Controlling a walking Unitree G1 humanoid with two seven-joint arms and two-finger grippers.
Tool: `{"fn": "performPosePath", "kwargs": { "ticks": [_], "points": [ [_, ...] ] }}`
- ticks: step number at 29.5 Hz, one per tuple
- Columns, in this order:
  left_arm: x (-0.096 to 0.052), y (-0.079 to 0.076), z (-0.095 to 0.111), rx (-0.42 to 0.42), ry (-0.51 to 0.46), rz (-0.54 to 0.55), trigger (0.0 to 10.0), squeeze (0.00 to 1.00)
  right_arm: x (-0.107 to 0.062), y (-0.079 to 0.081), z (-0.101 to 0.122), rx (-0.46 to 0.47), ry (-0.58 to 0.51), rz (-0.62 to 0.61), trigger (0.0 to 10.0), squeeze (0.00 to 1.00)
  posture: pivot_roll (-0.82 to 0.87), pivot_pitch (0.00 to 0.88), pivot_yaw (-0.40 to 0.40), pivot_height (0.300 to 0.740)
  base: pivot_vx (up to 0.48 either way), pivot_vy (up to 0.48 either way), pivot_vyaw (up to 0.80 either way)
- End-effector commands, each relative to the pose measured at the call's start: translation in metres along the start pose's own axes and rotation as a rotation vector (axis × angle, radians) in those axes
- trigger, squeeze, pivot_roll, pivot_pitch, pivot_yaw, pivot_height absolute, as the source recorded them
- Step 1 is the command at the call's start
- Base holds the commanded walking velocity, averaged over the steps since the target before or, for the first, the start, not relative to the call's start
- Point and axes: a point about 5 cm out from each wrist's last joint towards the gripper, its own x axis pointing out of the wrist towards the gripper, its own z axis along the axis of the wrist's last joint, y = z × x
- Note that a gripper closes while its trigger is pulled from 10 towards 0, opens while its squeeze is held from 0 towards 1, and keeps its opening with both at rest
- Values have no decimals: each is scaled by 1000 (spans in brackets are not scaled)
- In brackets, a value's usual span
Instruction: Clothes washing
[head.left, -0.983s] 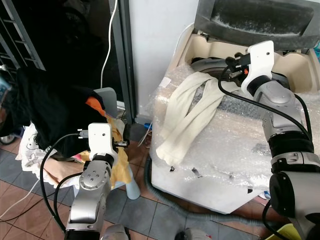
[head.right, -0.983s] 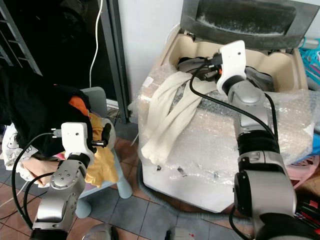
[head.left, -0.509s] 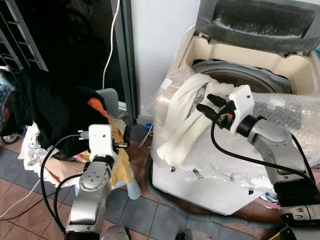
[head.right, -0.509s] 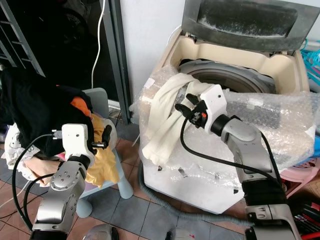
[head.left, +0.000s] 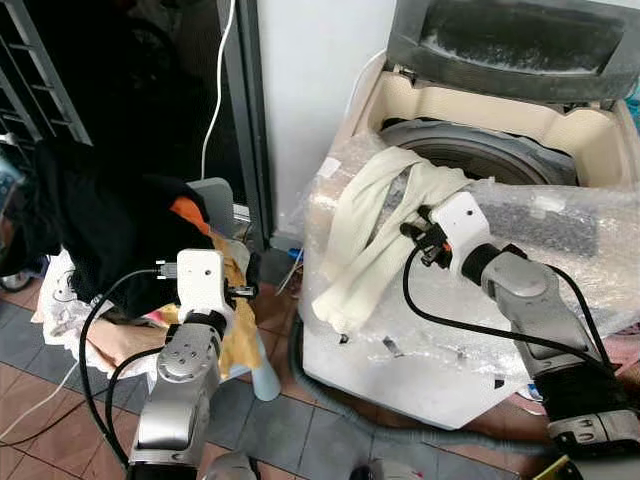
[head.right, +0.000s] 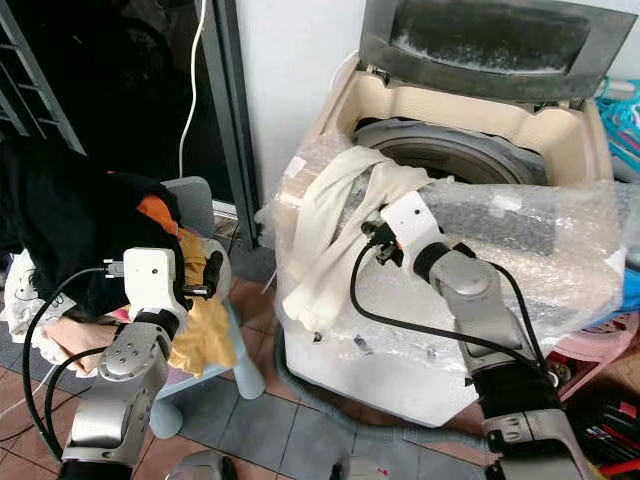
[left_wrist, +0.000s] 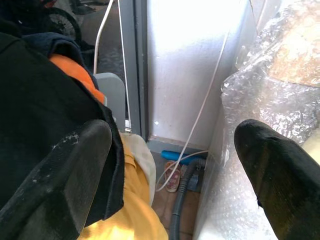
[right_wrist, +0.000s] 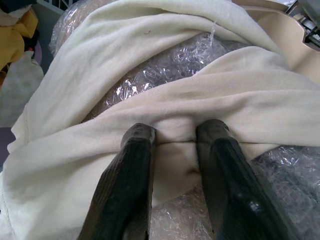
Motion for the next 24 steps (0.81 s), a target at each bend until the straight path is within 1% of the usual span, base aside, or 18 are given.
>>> {"fn": "performPosePath", "kwargs": {
  "ticks": [1,3,4,5,8,10,13,14,15,16,17,18,19,20,21,22,24],
  "points": [
    [1,-1,3,12,-3,-1,10000,0,7,3,-5,8,44,-10,0,0,-20,0,-5,740,0,0,0],
    [1,-1,3,13,-3,0,10000,0,10,-3,-2,9,39,-52,0,0,-19,0,-7,740,0,0,0],
    [1,-1,3,12,-3,0,10000,0,13,-8,0,20,41,-78,0,0,-19,0,-9,740,0,0,0],
    [1,-1,3,11,-3,1,10000,0,16,-16,3,42,42,-118,0,0,-18,0,-12,740,0,0,0],
    [1,-2,3,10,-4,3,10000,0,21,-28,10,63,39,-149,0,0,-16,0,-15,740,0,0,0],
    [2,-3,3,10,-6,5,10000,0,25,-42,18,94,35,-180,0,0,-15,0,-18,740,0,0,0],
    [2,-3,3,10,-8,7,10000,0,27,-53,26,85,18,-201,0,0,-15,0,-19,740,0,0,0],
    [2,-2,3,9,-9,8,10000,0,28,-60,33,87,2,-217,0,0,-18,0,-21,740,0,0,0],
    [2,-2,3,9,-9,9,10000,0,29,-66,40,91,-15,-233,0,0,-18,0,-21,740,0,0,0],
    [3,-2,3,8,-12,10,10000,0,27,-95,70,107,-131,-368,0,0,-18,0,-21,740,0,0,0],
    [3,-2,4,7,-12,11,10000,0,26,-102,77,113,-160,-405,0,0,-22,0,-23,740,0,0,0],
    [3,-2,4,7,-12,11,10000,0,26,-102,77,113,-160,-405,0,0,-22,0,-23,740,0,0,0],
    [4,-3,4,6,-13,11,10000,0,20,-120,98,138,-251,-501,0,0,-22,0,-23,740,0,0,0],
    [4,-3,4,6,-13,11,10000,0,20,-120,98,138,-251,-501,0,0,-22,0,-23,740,0,0,0],
    [4,-4,4,5,-14,10,10000,0,13,-136,115,115,-313,-603,0,0,-22,0,-29,740,0,0,0],
    [4,-4,4,4,-14,10,10000,0,11,-139,119,100,-325,-631,0,0,-22,0,-29,740,0,0,0],
    [4,-4,4,2,-15,14,10000,0,9,-139,123,39,-339,-652,0,0,-20,0,-33,740,0,0,0]
  ]
}}
